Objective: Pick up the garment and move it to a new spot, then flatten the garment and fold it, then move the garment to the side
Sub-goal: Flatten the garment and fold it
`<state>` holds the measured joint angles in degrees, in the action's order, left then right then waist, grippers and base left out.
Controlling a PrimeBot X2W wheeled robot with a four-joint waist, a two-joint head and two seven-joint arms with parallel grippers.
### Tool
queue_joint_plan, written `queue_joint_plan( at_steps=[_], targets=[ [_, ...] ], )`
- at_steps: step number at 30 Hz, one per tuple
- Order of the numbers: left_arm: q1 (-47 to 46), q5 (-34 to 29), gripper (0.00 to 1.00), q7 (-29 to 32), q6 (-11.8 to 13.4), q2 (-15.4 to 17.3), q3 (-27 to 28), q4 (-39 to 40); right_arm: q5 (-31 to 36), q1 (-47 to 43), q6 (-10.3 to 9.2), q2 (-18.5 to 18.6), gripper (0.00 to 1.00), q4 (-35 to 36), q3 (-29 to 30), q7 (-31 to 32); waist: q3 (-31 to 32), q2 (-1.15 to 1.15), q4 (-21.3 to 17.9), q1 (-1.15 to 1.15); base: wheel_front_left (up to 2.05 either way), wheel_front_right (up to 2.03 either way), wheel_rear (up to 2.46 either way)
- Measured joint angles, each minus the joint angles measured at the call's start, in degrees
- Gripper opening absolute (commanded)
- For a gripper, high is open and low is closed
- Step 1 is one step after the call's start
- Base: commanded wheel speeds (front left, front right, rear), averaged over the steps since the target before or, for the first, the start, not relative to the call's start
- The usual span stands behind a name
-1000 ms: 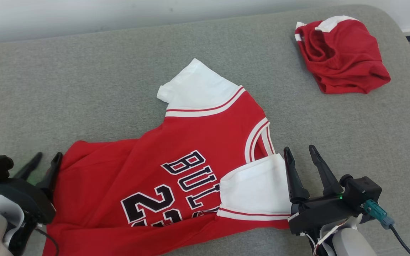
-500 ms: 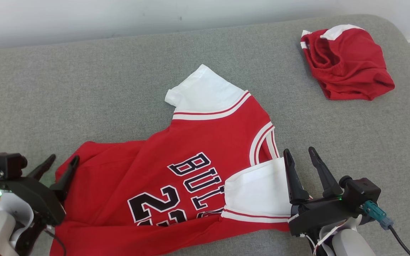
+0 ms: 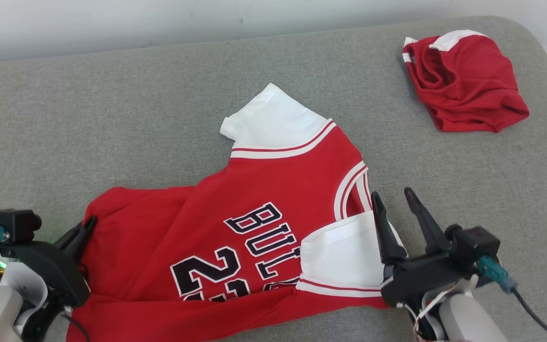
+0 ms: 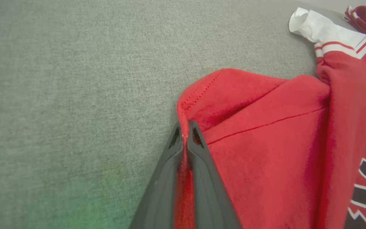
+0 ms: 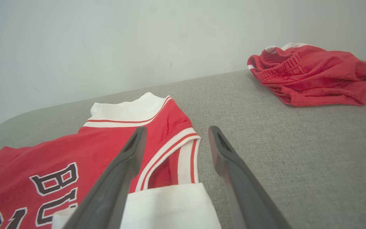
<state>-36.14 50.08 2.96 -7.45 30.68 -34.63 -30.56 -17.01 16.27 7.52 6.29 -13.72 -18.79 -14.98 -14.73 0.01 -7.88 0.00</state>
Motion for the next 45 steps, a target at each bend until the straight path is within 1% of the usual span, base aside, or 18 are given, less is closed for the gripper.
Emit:
queue_joint_plan(
  at_steps=[3, 6, 10, 14, 17, 20, 27, 34, 37, 45],
  targets=[
    [-0.46, -0.92, 0.0, -2.11, 0.44, 0.01, 0.11, 0.41, 0.01, 2.93, 0.0, 1.3, 1.0, -1.68, -1.23, 0.23, -0.02, 0.0, 0.51, 0.0, 0.0, 0.0, 0.0],
    [-0.65, -2.41, 0.0, -4.45, 1.34, 0.15, 0.33, 1.74, -0.01, 7.22, 0.0, 2.03, 1.0, -3.85, -2.22, 2.21, -0.15, 0.0, 1.25, 0.0, 0.0, 0.0, 0.0],
    [-0.52, -3.9, 0.0, -7.7, 3.78, 0.0, 0.64, 5.24, -0.83, 14.75, 0.0, 2.77, 1.0, -7.48, -3.14, 4.95, -0.6, 0.0, 2.5, 0.0, 0.0, 0.0, 0.0],
    [0.14, -5.36, 0.0, -10.31, 6.53, -0.68, 0.85, 9.21, -1.87, 22.83, 0.0, 3.3, 1.0, -13.59, -4.11, 8.87, -1.35, 0.0, 4.3, 0.0, 0.0, 0.0, 0.0],
    [0.85, -6.46, 0.0, -11.66, 8.34, -1.25, 0.7, 11.76, -2.67, 28.5, 0.0, 3.52, 1.0, -18.35, -4.44, 10.49, -2.08, 0.0, 5.89, 0.0, 0.0, 0.0, 0.0],
    [1.17, -7.19, 0.0, -12.66, 9.58, -1.98, 0.34, 14.3, -2.48, 33.98, 0.0, 3.99, 1.0, -23.5, -5.06, 12.07, -2.97, 0.0, 7.56, 0.01, 0.0, 0.0, 0.0],
    [1.66, -8.78, 0.0, -13.63, 11.59, -3.25, -0.57, 18.33, -3.12, 44.63, 0.0, 3.24, 1.0, -36.02, -6.75, 15.8, -5.75, 0.0, 10.92, 0.01, 0.0, 0.0, 0.0],
    [1.26, -9.91, 0.0, -14.56, 12.56, -4.07, -0.88, 21.37, -3.15, 52.89, 0.0, 3.69, 1.0, -46.6, -7.09, 16.21, -9.01, 0.0, 13.69, 0.0, 0.0, 0.0, 0.0],
    [0.87, -10.31, 0.0, -14.81, 12.58, -4.36, -1.03, 21.93, -3.21, 55.46, 0.0, 3.64, 1.0, -50.4, -7.05, 16.25, -10.37, 0.0, 14.76, 0.0, 0.0, 0.0, 0.0],
    [0.27, -10.54, 0.0, -15.21, 12.54, -5.23, -1.63, 22.58, -2.3, 59.95, 0.0, 3.44, 1.0, -57.29, -7.2, 16.42, -13.18, 0.0, 16.99, 0.0, 0.0, 0.0, 0.0]
  ],
)
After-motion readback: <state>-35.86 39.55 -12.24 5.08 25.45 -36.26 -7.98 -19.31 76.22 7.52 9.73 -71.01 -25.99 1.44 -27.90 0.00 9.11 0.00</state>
